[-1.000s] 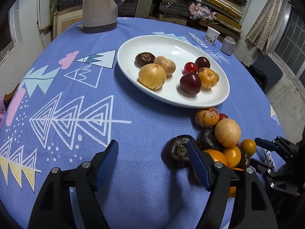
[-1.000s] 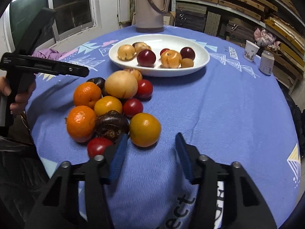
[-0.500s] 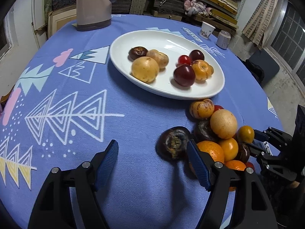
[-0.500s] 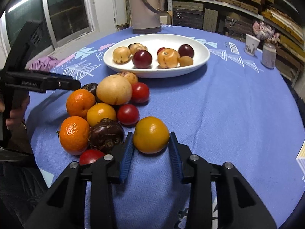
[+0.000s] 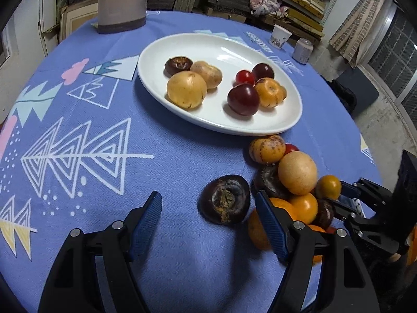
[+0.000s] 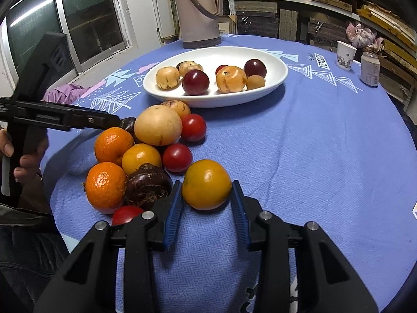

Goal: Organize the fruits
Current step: 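Grasp an orange mandarin with the left tool while the right tool grasps a yellow tomato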

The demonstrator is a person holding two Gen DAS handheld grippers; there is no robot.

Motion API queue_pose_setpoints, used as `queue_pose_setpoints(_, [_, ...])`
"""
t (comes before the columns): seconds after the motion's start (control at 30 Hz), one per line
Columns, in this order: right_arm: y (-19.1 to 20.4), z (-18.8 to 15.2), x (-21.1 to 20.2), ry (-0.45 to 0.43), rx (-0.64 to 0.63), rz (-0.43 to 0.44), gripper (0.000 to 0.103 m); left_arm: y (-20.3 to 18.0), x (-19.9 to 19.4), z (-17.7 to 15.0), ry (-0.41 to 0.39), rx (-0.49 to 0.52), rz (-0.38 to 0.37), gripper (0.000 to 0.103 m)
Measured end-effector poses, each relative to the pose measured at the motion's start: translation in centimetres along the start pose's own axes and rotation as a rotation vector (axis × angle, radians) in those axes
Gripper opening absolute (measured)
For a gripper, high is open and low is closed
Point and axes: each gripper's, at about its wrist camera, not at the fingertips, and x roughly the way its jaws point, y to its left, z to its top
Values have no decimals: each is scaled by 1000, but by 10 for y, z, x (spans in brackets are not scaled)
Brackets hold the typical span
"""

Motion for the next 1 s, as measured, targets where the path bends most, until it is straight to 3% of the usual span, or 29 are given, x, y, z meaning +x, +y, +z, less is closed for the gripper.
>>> queue_pose_setpoints(0.23, [2,-1,0,-1,-5,5,37,-27,-24,-16,-20,88,-65,75])
queue_pose_setpoints(0.47, [2,-1,0,-2,-13,10,37,-48,-13,-22,10,133,-90,74])
queue_pose_setpoints(0.53, [2,-1,0,-3,-14,10,37,-48,-7,-23,30,112,-106,68])
queue_pose_setpoints(0.6, [3,-1,0,-4,-17,10,37,-47,-6,-22,33,102,-126,54])
queue_pose_setpoints(0.7, [3,-1,0,-5,-19,8,37,-48,-5,-23,32,94,-120,45])
queue_pose_setpoints(0.83, [4,-1,0,-7,-26,2,37,-43,4,-24,43,68,-99,42])
queue_pose_setpoints(0.93, [5,-1,0,-8,-30,-3,37,-33,15,-29,69,-14,-148,42])
queue_pose_setpoints(1.0, [5,-1,0,-9,-30,-3,37,-36,14,-29,62,10,-131,40])
